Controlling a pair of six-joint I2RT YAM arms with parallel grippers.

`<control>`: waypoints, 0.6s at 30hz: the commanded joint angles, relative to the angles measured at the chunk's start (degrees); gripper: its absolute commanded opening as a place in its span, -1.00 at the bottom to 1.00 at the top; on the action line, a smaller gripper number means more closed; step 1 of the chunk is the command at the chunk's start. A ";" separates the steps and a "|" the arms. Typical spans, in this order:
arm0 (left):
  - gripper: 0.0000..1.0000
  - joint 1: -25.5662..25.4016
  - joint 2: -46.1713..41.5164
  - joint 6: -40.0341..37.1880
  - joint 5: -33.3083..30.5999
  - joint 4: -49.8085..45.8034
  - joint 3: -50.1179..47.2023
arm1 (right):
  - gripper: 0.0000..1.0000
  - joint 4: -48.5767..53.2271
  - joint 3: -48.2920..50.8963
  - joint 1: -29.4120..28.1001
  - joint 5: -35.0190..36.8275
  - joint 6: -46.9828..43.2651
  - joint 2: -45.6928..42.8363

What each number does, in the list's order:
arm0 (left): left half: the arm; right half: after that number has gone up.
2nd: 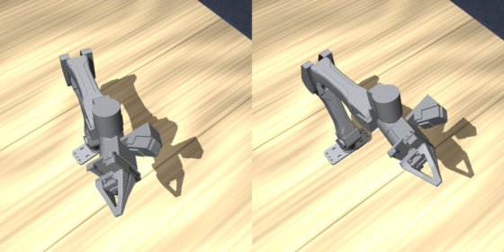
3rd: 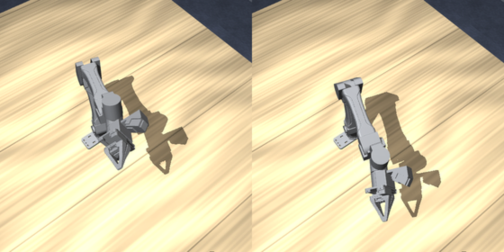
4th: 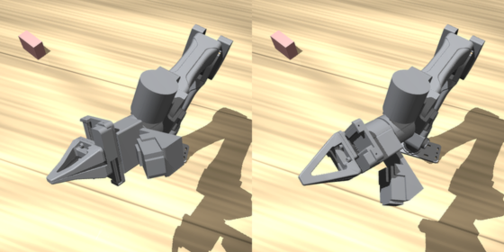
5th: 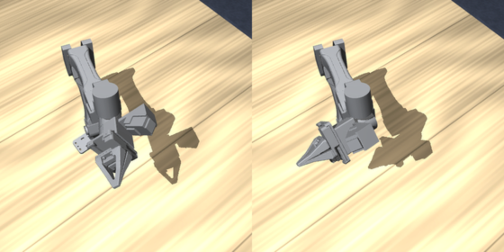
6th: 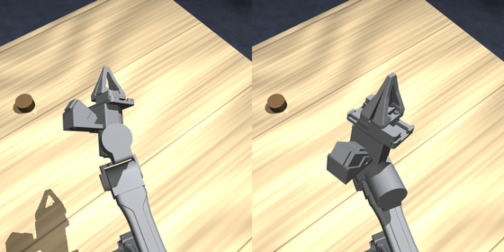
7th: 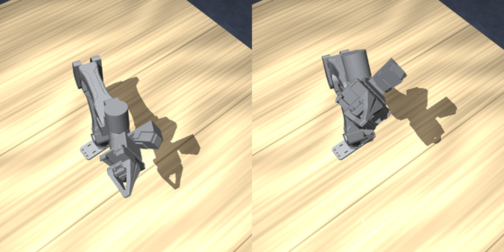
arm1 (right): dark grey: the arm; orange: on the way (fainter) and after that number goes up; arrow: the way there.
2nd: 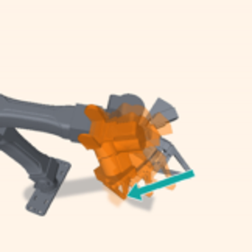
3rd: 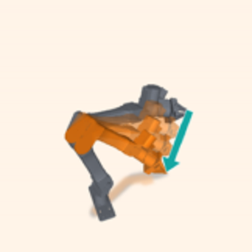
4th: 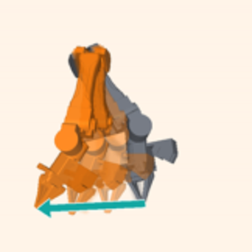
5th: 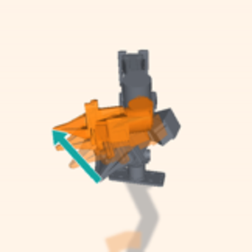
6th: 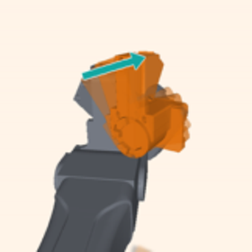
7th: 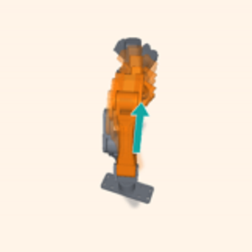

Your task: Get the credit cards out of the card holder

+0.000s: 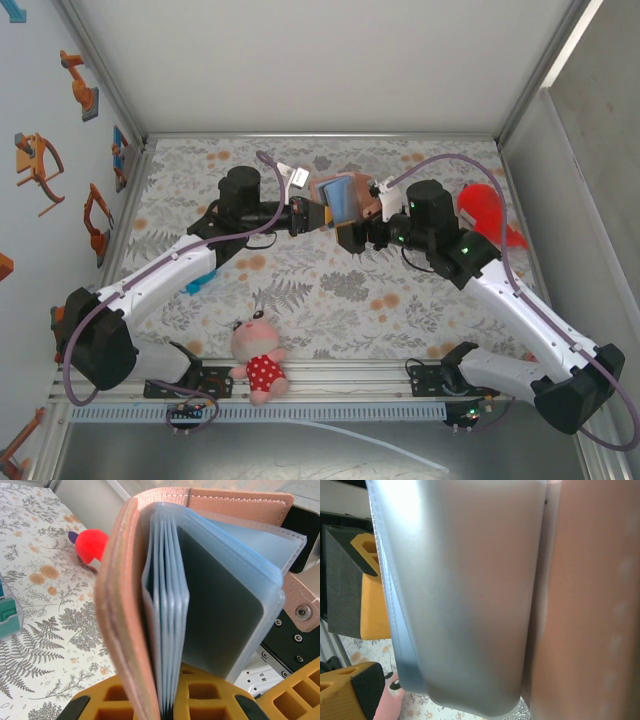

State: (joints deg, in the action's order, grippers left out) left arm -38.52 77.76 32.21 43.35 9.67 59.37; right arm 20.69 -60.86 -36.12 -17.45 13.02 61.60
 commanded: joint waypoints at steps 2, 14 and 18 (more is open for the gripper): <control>-1.00 0.08 -0.50 0.32 2.91 4.21 -0.14 | 0.91 -0.81 0.22 0.08 2.89 0.05 -0.37; -1.00 -0.07 -0.35 0.51 3.55 4.45 0.08 | 0.79 0.32 -0.24 0.08 5.28 0.26 -0.43; -1.00 -0.06 0.23 1.00 3.51 4.49 0.37 | 0.91 -0.50 -0.49 0.08 -0.69 -0.44 0.18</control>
State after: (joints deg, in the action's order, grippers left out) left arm -38.52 77.78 32.69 44.18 10.31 59.35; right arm 20.64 -60.86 -36.12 -14.68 13.15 61.60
